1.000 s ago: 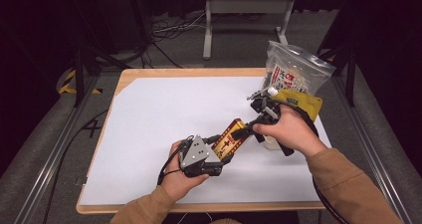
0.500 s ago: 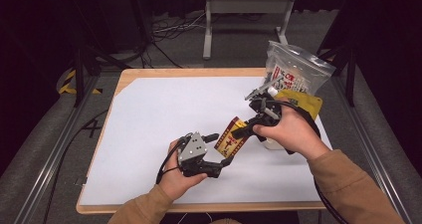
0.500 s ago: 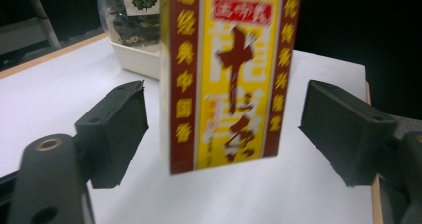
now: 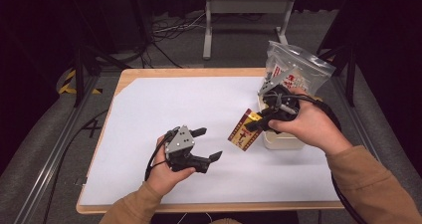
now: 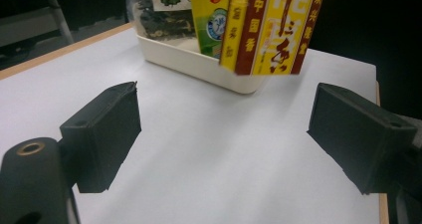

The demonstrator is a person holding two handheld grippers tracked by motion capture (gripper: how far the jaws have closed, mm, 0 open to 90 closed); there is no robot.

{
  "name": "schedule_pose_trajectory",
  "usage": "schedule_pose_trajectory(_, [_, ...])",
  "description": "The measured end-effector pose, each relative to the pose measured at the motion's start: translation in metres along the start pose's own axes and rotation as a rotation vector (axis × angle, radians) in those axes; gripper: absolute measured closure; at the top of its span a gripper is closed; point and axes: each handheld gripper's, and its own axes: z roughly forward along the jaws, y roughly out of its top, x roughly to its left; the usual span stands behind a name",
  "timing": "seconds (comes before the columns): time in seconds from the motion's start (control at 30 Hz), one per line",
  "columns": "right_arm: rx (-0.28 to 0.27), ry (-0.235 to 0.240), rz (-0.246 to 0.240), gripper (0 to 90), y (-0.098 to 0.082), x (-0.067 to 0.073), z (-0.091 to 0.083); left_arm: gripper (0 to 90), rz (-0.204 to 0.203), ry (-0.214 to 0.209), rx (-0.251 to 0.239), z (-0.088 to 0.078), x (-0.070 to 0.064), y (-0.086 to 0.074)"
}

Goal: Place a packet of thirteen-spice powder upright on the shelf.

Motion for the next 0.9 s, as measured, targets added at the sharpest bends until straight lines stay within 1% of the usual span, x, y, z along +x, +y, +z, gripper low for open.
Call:
schedule_pose_trajectory(0.03, [0.003, -0.004, -0.011, 68.3, 0.0, -0.001, -0.001, 13.6, -0.006, 0.001, 0.004, -0.002, 0.002, 0.0])
schedule_pose_trajectory(0.1, [0.011, -0.017, -0.029, 68.3, -0.001, -0.003, -0.006, 13.7, -0.007, 0.016, 0.013, -0.007, 0.005, 0.001])
schedule_pose_trajectory(0.17, [0.012, -0.024, -0.049, 68.2, -0.001, -0.004, -0.01, 13.5, -0.019, 0.021, 0.024, -0.012, 0.009, 0.002])
schedule_pose_trajectory(0.23, [0.017, -0.035, -0.066, 68.2, -0.002, -0.005, -0.014, 12.7, -0.04, 0.024, 0.037, -0.016, 0.012, 0.002])
schedule_pose_trajectory(0.3, [0.026, -0.043, -0.082, 68.2, -0.003, -0.007, -0.018, 12.7, -0.046, 0.032, 0.049, -0.021, 0.015, 0.001])
schedule_pose_trajectory(0.37, [0.036, -0.053, -0.099, 68.2, -0.004, -0.009, -0.022, 12.4, -0.063, 0.038, 0.06, -0.025, 0.018, 0.0])
schedule_pose_trajectory(0.4, [0.039, -0.057, -0.109, 68.2, -0.004, -0.01, -0.024, 12.5, -0.063, 0.043, 0.064, -0.028, 0.02, 0.0])
schedule_pose_trajectory(0.47, [0.047, -0.067, -0.125, 68.2, -0.004, -0.012, -0.028, 12.5, -0.082, 0.042, 0.079, -0.032, 0.022, -0.002])
schedule_pose_trajectory(0.5, [0.052, -0.069, -0.136, 68.2, -0.005, -0.013, -0.029, 12.4, -0.085, 0.041, 0.088, -0.034, 0.024, -0.002])
schedule_pose_trajectory(0.6, [0.073, -0.081, -0.163, 68.1, -0.006, -0.015, -0.032, 11.6, -0.11, 0.016, 0.122, -0.039, 0.028, -0.004])
schedule_pose_trajectory(0.67, [0.086, -0.09, -0.182, 68.2, -0.006, -0.017, -0.034, 11.3, -0.114, 0.016, 0.124, -0.04, 0.029, -0.005])
schedule_pose_trajectory(0.8, [0.101, -0.1, -0.196, 68.1, -0.008, -0.021, -0.035, 10.5, -0.131, 0.015, 0.137, -0.045, 0.034, -0.007])
schedule_pose_trajectory(0.87, [0.111, -0.11, -0.209, 68.1, -0.008, -0.024, -0.037, 9.9, -0.128, 0.016, 0.141, -0.047, 0.036, -0.006])
schedule_pose_trajectory(0.9, [0.118, -0.113, -0.216, 68.1, -0.008, -0.025, -0.038, 9.6, -0.128, 0.022, 0.136, -0.048, 0.038, -0.006])
